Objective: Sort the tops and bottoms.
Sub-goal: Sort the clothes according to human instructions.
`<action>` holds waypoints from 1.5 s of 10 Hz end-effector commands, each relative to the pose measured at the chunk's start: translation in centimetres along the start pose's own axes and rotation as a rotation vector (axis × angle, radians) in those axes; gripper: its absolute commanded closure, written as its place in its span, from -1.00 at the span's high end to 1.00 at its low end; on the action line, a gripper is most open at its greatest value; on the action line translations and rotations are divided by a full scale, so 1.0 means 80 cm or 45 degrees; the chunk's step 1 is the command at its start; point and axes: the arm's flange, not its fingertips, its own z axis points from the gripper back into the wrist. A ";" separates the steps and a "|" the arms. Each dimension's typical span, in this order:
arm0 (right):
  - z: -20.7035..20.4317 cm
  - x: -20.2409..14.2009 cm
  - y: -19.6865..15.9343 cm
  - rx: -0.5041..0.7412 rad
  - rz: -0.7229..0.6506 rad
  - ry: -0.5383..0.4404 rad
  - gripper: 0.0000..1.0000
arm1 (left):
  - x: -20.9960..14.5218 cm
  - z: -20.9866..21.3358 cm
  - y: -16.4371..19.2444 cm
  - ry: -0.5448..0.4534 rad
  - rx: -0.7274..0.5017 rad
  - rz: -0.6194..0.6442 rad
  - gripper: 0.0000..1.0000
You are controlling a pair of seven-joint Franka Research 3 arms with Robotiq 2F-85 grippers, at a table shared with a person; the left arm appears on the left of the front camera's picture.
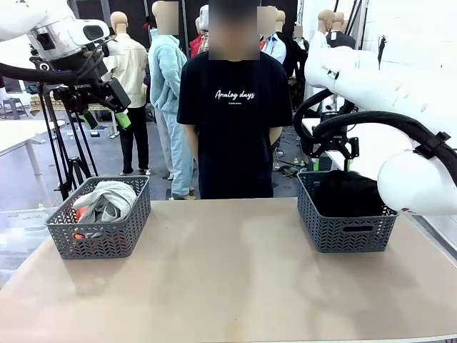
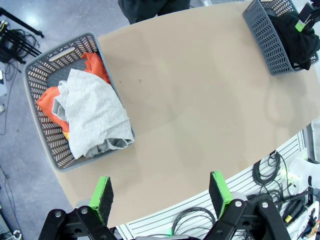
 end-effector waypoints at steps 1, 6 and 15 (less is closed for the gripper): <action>0.001 0.001 0.002 -0.019 0.007 -0.016 1.00 | -0.004 0.001 0.002 -0.001 -0.002 -0.011 1.00; 0.001 0.001 0.002 -0.019 0.007 -0.016 1.00 | -0.004 0.001 0.002 -0.001 -0.002 -0.011 1.00; 0.001 0.001 0.002 -0.019 0.007 -0.016 1.00 | -0.004 0.001 0.002 -0.001 -0.002 -0.011 1.00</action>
